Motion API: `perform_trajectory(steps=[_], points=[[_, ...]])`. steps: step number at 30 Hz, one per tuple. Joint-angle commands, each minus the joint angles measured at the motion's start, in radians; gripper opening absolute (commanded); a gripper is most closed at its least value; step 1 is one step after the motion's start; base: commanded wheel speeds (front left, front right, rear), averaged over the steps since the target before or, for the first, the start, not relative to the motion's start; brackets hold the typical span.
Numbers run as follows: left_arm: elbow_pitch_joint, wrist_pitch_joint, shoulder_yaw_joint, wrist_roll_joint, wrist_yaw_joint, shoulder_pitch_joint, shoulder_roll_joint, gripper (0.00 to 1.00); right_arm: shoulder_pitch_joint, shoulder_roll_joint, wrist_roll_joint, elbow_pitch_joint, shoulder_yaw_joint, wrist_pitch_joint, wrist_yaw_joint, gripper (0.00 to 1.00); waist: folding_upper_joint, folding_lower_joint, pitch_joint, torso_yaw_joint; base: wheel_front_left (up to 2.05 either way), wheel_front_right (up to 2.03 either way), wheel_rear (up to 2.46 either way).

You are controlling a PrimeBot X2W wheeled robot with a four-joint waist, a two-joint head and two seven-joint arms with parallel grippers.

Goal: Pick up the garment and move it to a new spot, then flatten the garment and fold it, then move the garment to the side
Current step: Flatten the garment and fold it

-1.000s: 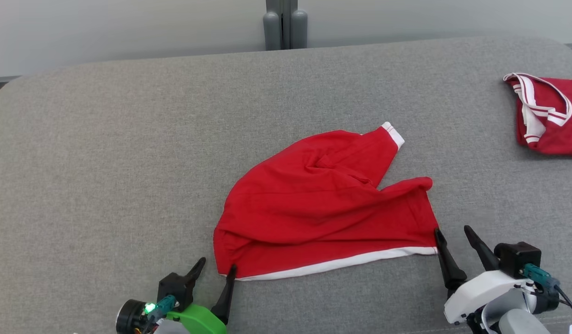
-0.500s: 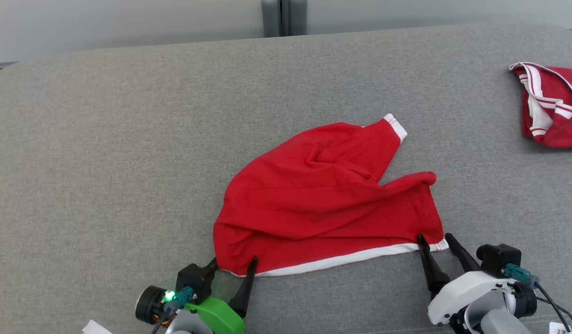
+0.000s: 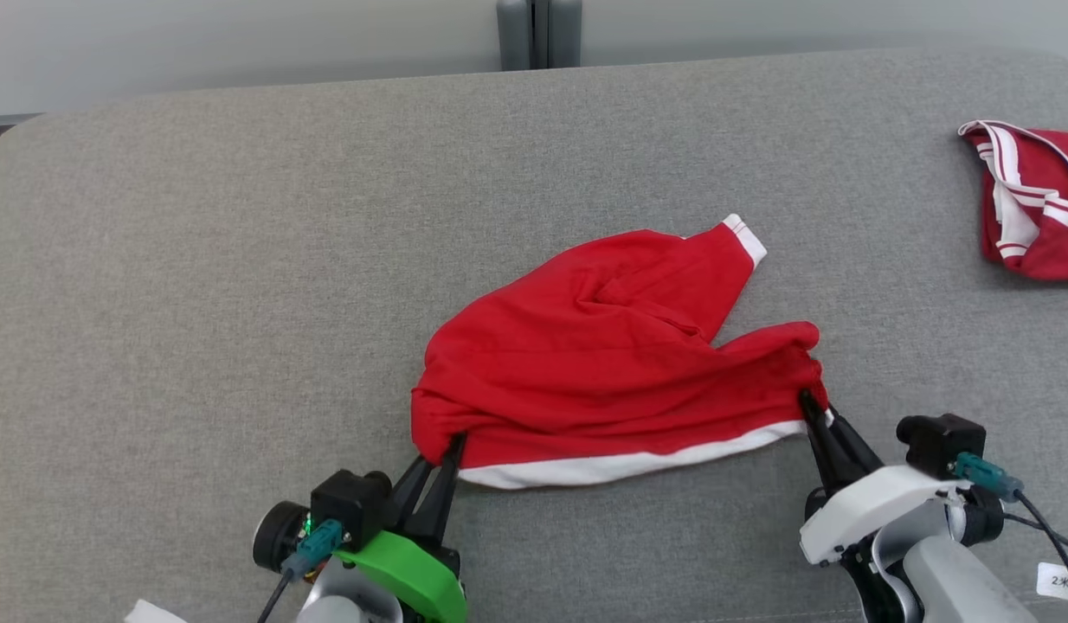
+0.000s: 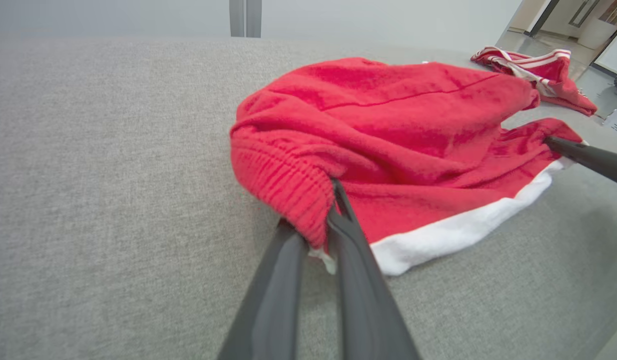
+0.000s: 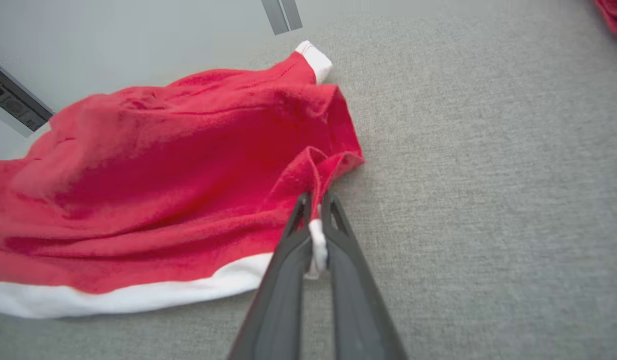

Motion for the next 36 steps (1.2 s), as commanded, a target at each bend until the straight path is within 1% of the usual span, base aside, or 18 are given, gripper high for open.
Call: perform_trajectory(steps=[1, 4, 6, 8, 9, 12, 17, 19, 23, 29, 33, 36], points=[[-0.026, -0.003, 0.0, -0.009, -0.002, -0.024, 0.012, 0.0, -0.026, -0.009, 0.017, -0.027, -0.003, 0.0, -0.002, 0.0, -0.0001, 0.0, 0.002, -0.003, 0.0, 0.0, 0.0], [-0.068, -0.003, -0.013, -0.036, -0.002, -0.075, 0.032, 0.0, -0.068, -0.037, 0.017, -0.072, 0.009, 0.0, -0.002, 0.0, -0.0001, 0.0, 0.009, -0.01, 0.0, 0.0, 0.0], [-0.086, 0.002, -0.028, -0.065, -0.002, -0.131, 0.045, 0.0, -0.118, -0.056, 0.029, -0.092, 0.019, 0.0, -0.002, 0.0, -0.0001, 0.0, 0.023, -0.014, 0.0, 0.0, 0.0], [-0.095, 0.022, -0.053, -0.08, -0.002, -0.212, 0.071, 0.0, -0.19, -0.08, 0.039, -0.1, 0.037, 0.002, -0.002, 0.0, -0.0001, 0.0, 0.044, -0.018, 0.0, 0.0, 0.0], [-0.094, 0.036, -0.063, -0.101, -0.002, -0.264, 0.077, 0.0, -0.239, -0.099, 0.042, -0.101, 0.046, 0.004, -0.002, 0.0, -0.0001, 0.0, 0.058, -0.018, 0.0, 0.0, 0.0], [-0.073, 0.074, -0.085, -0.137, -0.002, -0.422, 0.111, 0.0, -0.382, -0.118, 0.08, -0.086, 0.059, 0.03, -0.002, 0.0, -0.0001, 0.0, 0.105, -0.021, 0.0, 0.0, 0.0], [-0.003, 0.138, -0.124, -0.201, -0.002, -0.745, 0.136, 0.0, -0.694, -0.156, 0.118, -0.036, 0.086, 0.082, -0.002, 0.0, -0.0001, 0.0, 0.212, -0.027, 0.0, 0.0, 0.0], [0.032, 0.15, -0.126, -0.222, -0.002, -0.877, 0.142, 0.0, -0.813, -0.156, 0.138, -0.005, 0.096, 0.102, -0.002, 0.0, -0.0001, 0.0, 0.252, -0.029, 0.0, 0.0, 0.0], [0.125, 0.153, -0.117, -0.28, -0.002, -1.097, 0.12, 0.0, -1.041, -0.15, 0.182, 0.071, 0.094, 0.134, -0.002, 0.0, -0.0001, 0.0, 0.309, -0.03, 0.0, 0.0, 0.0], [0.234, 0.121, -0.155, -0.323, -0.002, -1.348, 0.112, 0.0, -1.299, -0.125, 0.233, 0.195, 0.089, 0.152, -0.001, 0.0, -0.0001, 0.0, 0.349, -0.029, 0.0, 0.0, 0.0], [0.282, 0.077, -0.167, -0.364, -0.002, -1.426, 0.104, 0.0, -1.366, -0.115, 0.256, 0.238, 0.122, 0.128, -0.001, 0.0, -0.0001, 0.0, 0.359, -0.024, 0.0, 0.0, 0.0], [0.3, 0.047, -0.189, -0.39, -0.002, -1.425, 0.101, 0.0, -1.359, -0.117, 0.291, 0.246, 0.151, 0.109, -0.001, 0.0, -0.0001, 0.0, 0.365, -0.022, 0.0, 0.0, 0.0]])
